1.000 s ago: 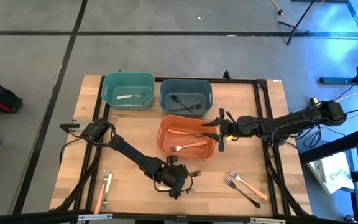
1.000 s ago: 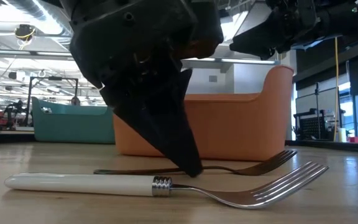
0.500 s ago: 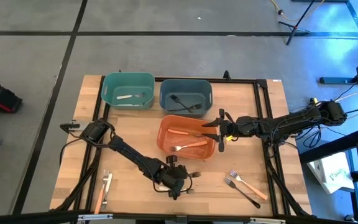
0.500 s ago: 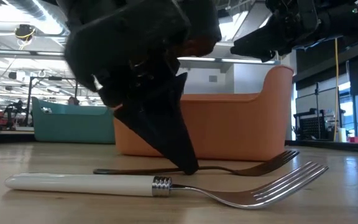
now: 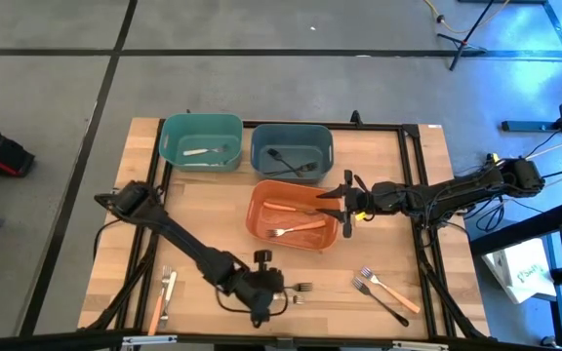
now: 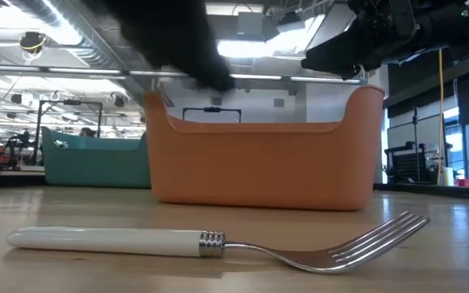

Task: Sort silverware by color (type)
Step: Put the black fork into the blue bin

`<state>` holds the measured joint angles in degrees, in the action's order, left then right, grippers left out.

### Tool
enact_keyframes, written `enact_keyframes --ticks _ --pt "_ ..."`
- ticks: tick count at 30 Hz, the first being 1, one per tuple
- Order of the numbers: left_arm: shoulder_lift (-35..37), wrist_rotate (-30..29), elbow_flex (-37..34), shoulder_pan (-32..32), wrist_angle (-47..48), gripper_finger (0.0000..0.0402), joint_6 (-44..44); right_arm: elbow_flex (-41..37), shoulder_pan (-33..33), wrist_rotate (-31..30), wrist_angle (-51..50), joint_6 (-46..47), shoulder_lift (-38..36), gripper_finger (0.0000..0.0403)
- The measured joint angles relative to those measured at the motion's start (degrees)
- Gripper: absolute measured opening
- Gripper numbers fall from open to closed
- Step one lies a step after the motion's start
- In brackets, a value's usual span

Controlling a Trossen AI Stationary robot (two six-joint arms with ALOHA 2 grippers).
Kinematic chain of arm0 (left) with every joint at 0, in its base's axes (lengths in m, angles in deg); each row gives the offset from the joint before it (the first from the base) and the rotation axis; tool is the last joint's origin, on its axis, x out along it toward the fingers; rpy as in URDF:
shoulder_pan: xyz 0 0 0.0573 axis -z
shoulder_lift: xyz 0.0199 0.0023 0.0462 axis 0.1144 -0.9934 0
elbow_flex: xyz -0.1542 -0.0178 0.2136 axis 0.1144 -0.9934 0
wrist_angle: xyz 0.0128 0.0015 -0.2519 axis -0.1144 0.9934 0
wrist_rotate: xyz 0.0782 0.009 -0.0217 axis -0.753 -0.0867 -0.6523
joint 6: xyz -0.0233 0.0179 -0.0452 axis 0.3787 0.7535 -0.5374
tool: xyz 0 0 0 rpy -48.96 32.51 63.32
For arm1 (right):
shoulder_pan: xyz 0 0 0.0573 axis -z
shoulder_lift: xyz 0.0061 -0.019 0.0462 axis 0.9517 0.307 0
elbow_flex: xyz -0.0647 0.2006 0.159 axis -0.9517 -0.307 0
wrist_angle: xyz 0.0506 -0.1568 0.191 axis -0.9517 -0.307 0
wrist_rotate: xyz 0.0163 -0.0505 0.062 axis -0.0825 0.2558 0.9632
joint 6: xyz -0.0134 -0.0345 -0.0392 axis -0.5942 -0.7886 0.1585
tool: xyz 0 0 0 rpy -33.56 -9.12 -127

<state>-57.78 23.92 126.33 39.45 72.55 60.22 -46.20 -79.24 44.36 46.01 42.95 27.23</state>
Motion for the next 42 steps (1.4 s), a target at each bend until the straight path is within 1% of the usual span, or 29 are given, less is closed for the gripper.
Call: enact_keyframes --ticks 7,10,15,20,23,26,30,33,36,38,42 --pt "6.9 -6.6 0.0 2.2 0.6 0.0015 4.5 1.1 0.0 -0.5 0.3 -0.2 0.0 0.0161" --pt "9.4 -9.0 0.1 2.2 0.5 0.0015 6.9 2.6 0.0 -0.5 -2.6 -0.2 0.0 0.0161" --pt "12.2 -10.6 0.1 1.4 0.8 0.0015 10.5 5.0 0.0 -0.5 -6.6 -1.3 0.0 0.0161" --pt "14.3 -11.6 0.1 0.6 3.1 0.0015 14.2 6.6 0.0 -1.4 -7.1 -3.5 0.0 0.0161" --pt "15.6 -11.8 0.1 -0.6 4.4 0.0015 16.9 6.8 0.0 -5.7 -6.8 -5.1 0.0 0.0161" --pt "16.9 -11.7 0.1 -2.4 5.0 0.0015 20.7 6.8 0.0 -13.2 -6.7 -7.3 0.0 0.0161" --pt "17.9 -8.4 0.1 -6.1 7.0 0.0015 25.7 6.8 0.0 -24.8 -6.7 -10.1 0.0 0.0161" --pt "18.1 -6.3 0.1 -9.9 7.0 0.0015 29.9 6.8 0.0 -30.8 -6.2 -12.2 0.0 0.0161" --pt "18.1 -4.1 0.1 -13.9 7.0 0.0015 32.9 6.8 0.5 -34.0 -4.9 -16.1 0.0 0.0161" --pt "18.1 -1.7 0.1 -16.7 7.0 0.0015 34.8 6.8 1.6 -34.4 -4.0 -18.0 0.0 0.0161" --pt "18.1 3.4 0.1 -22.4 6.9 0.0015 39.6 6.8 4.9 -34.5 -3.8 -18.1 0.0 0.0161"
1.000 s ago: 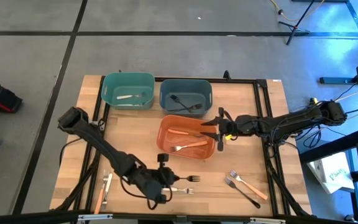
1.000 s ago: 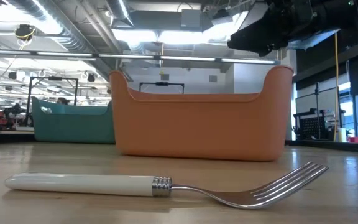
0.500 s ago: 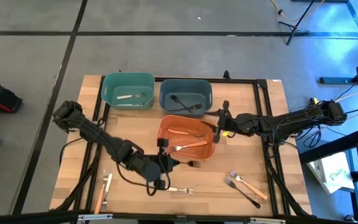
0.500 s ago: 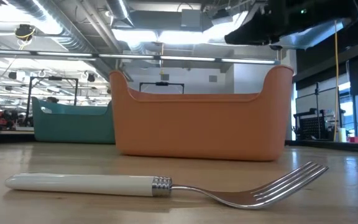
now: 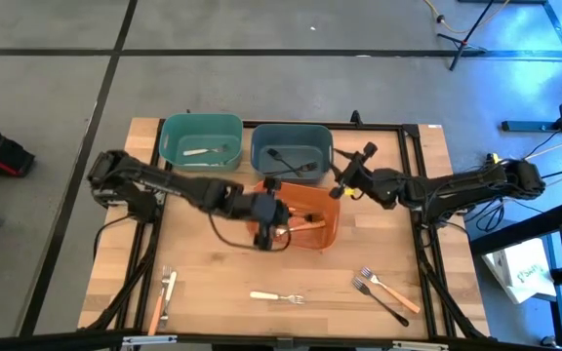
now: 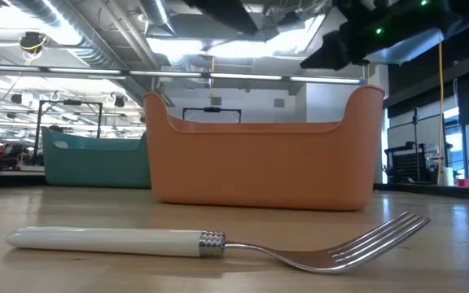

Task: Sort silverware by color (type)
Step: Put the black fork into the blue bin

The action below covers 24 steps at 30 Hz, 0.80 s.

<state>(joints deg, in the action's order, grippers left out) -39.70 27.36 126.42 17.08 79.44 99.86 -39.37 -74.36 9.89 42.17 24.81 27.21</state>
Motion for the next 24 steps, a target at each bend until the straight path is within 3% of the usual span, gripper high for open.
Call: enact_keyframes --ticks 14,24 --pt "0.0 13.6 0.0 -20.9 -1.3 0.0015 8.6 -0.1 11.4 0.1 -5.4 6.9 0.0 0.0161" --pt "0.0 18.7 0.0 -32.0 -2.2 0.0015 10.2 -0.1 16.6 13.8 -10.0 10.4 0.0 0.0161"
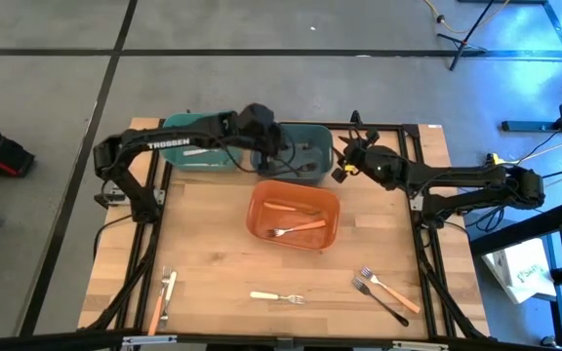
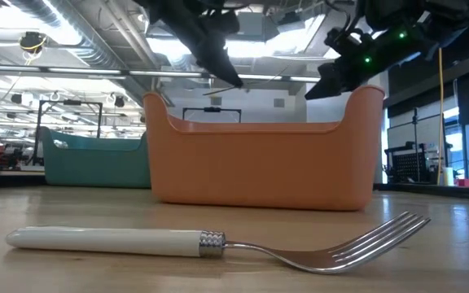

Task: Sort silverware by color (type)
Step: Put the black fork into the blue bin

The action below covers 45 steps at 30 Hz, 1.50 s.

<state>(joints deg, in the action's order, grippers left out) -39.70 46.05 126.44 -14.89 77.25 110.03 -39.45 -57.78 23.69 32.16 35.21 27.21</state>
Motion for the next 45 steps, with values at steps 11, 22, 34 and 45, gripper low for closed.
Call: enact_keyframes --ticks 11,22,34,45 --pt "-0.4 4.8 -1.0 -6.5 -8.3 0.0015 2.4 0.0 0.0 4.2 -0.6 0.3 0.0 0.0161" --pt "-0.5 7.4 -11.3 -6.5 -18.4 0.0015 0.9 0.0 0.0 8.8 -0.3 0.5 1.5 0.0161" --pt "-0.5 7.2 -21.5 -7.4 -29.8 0.0015 -0.7 0.0 0.0 8.8 -0.1 0.3 1.6 0.0161" --pt "-0.5 7.2 -23.7 -7.2 -33.0 0.0032 -2.1 0.0 0.0 8.8 0.3 0.0 1.6 0.0161"
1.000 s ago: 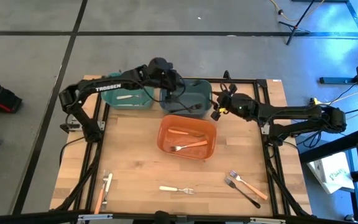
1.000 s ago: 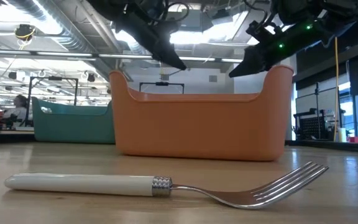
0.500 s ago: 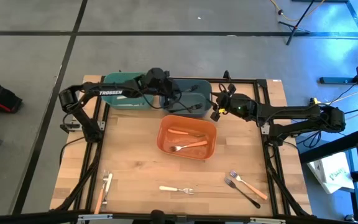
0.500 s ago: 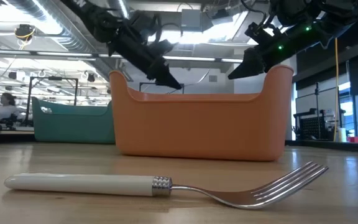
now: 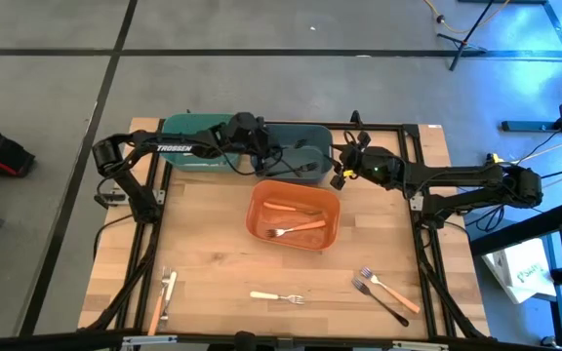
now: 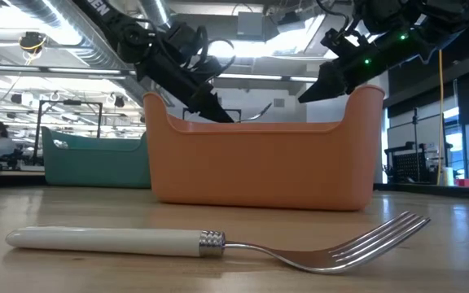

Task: Sort silverware by color (type)
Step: Put the black fork into the blue bin, then put the white fork into the green bin

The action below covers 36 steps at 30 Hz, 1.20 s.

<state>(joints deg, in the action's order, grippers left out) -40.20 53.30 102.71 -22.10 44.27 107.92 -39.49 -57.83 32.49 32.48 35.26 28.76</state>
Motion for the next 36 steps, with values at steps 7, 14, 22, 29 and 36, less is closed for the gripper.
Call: enact_keyframes --ticks 7,14,22,29,36 --pt "0.0 -0.3 0.0 0.0 -1.3 0.0077 0.0 0.0 0.0 0.0 0.0 -0.2 0.0 0.0161" --pt "1.6 -1.3 1.5 0.9 -0.6 0.0130 -0.4 0.0 0.0 0.0 0.0 -0.2 0.0 0.0161" --pt "10.9 -3.0 2.3 5.7 2.4 0.0131 -1.5 0.0 0.0 0.0 0.3 -0.2 0.0 0.0161" --pt "17.8 -3.0 2.3 14.6 11.2 0.0131 -3.2 0.0 0.0 0.5 1.1 0.3 0.0 0.0161" --pt "17.8 -3.0 2.2 25.7 18.0 0.0131 -5.9 0.0 0.0 1.5 2.4 0.4 0.0 0.0161"
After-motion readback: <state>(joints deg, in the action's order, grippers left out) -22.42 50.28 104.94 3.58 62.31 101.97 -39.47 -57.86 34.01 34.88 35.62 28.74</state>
